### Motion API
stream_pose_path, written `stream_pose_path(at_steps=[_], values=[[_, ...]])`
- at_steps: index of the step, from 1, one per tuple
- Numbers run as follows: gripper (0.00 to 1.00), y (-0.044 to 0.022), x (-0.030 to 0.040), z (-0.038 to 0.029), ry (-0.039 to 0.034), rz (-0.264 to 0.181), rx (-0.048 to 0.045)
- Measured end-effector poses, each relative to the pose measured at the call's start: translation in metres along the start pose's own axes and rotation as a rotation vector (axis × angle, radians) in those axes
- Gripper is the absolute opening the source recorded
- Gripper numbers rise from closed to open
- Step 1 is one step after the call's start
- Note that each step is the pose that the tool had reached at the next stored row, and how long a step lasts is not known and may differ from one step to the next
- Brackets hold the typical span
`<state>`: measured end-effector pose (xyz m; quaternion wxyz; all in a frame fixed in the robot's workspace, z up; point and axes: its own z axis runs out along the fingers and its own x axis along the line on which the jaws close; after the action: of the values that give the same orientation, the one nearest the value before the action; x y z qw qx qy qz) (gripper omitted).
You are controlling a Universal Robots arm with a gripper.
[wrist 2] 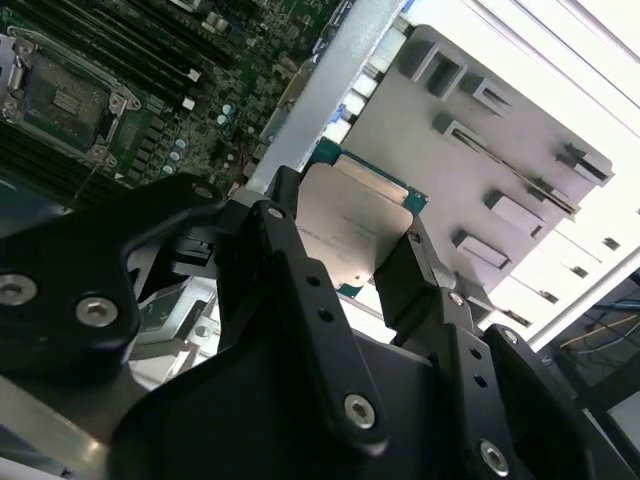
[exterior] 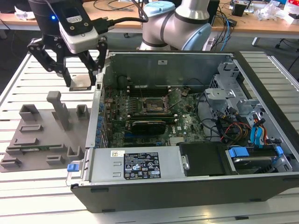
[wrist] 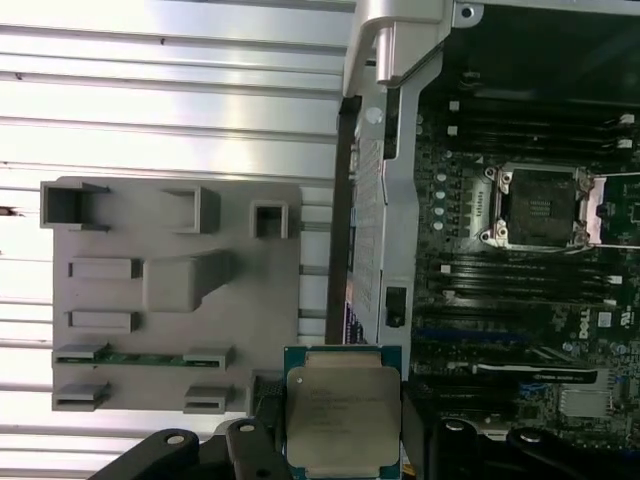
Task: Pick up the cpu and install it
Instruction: 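Pick up the cpu and move it towards the insertion slot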
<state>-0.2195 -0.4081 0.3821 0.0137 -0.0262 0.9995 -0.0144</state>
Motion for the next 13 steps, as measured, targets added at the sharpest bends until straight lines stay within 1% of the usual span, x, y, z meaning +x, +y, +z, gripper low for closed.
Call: stream_pose_path(at_steps=[3, 7, 13], values=[[0.55, -0.0003, -0.0066, 0.0004, -0.0001, 0.000, -0.0001], [0.55, -0.0006, -0.0127, 0.0008, -0.0001, 0.000, -0.0001], [0.55, -0.0006, -0.0304, 0.0037, -0.0001, 0.000, 0.0000]])
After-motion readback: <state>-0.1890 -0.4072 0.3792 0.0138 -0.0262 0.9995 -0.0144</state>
